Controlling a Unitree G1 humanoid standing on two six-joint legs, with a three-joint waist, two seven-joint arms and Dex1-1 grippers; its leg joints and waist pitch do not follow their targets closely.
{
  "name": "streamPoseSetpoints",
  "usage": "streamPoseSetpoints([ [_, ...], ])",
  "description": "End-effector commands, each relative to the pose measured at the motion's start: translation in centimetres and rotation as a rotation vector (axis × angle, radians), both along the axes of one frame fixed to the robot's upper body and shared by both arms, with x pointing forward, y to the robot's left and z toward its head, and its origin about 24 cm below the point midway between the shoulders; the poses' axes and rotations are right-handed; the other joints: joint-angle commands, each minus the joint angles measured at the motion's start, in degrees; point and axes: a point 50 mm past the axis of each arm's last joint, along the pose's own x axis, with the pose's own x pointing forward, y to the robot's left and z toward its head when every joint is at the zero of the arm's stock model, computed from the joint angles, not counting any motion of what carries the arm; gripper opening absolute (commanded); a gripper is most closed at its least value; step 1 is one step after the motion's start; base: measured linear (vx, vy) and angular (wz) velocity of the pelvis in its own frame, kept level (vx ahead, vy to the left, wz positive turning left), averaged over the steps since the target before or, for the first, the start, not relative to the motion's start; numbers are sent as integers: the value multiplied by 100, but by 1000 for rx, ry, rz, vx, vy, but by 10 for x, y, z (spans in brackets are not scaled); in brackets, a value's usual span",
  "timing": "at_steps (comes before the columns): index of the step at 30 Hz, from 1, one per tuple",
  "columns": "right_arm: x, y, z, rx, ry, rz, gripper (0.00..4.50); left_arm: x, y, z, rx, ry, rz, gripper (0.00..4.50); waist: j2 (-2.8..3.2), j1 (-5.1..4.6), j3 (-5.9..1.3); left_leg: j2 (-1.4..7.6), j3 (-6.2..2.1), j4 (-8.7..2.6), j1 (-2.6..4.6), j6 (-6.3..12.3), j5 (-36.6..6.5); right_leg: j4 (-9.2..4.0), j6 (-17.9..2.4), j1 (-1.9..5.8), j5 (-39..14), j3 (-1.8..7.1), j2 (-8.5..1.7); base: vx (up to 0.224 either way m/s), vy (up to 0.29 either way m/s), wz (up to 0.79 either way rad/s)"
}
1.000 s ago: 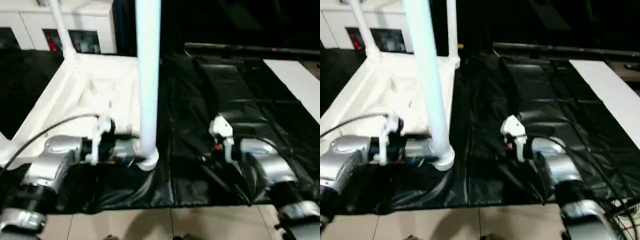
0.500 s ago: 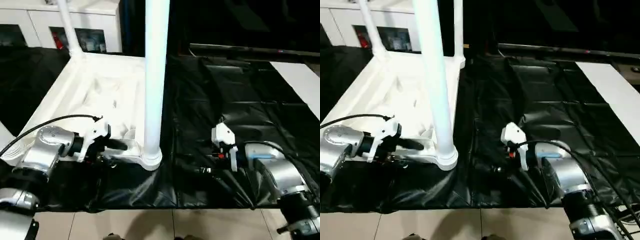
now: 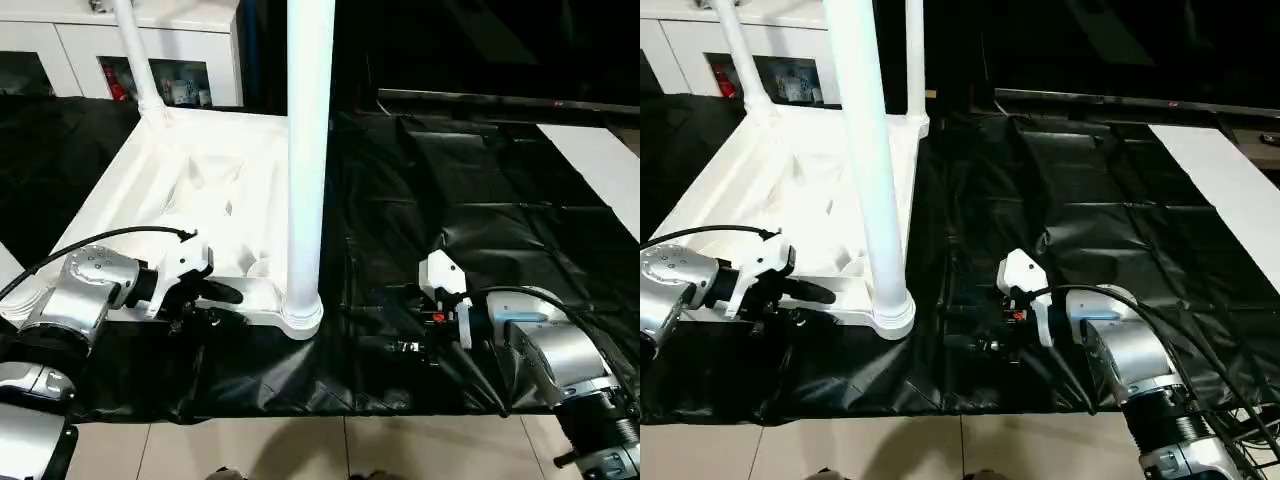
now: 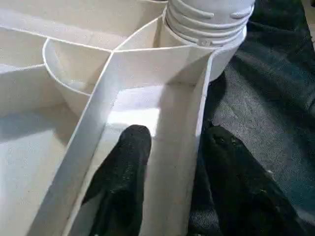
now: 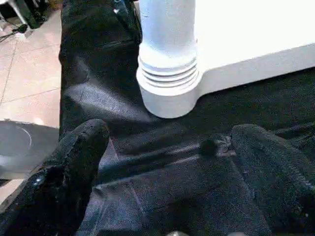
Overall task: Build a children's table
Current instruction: Rotate leg to tighten
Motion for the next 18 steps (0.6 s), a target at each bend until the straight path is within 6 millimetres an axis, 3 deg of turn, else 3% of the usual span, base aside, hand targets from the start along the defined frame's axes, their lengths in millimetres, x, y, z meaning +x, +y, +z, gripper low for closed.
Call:
streamPoseSetpoints([
  [1, 0, -1, 3, -3, -8, 1, 450, -1, 3, -2, 30, 28, -11, 163, 108, 39, -376, 104, -10, -432, 42, -71, -1898, -461, -1077, 284, -2100, 218, -317, 0, 0, 0],
  [13, 1, 2, 4, 1, -14, -1, 450, -3, 1, -7, 10, 80, -6, 79, 93, 42, -370, 103, -4, -429, 42, -60, -1868, -466, -1072, 284, -2190, 220, -324, 0, 0, 0],
  [18, 4, 5, 5, 9, -22, -6, 450, -5, -1, -8, -20, 96, 4, 47, 84, 35, -377, 107, 1, -429, 31, -42, -1760, -432, -1150, 292, -1955, 222, -322, 0, 0, 0],
])
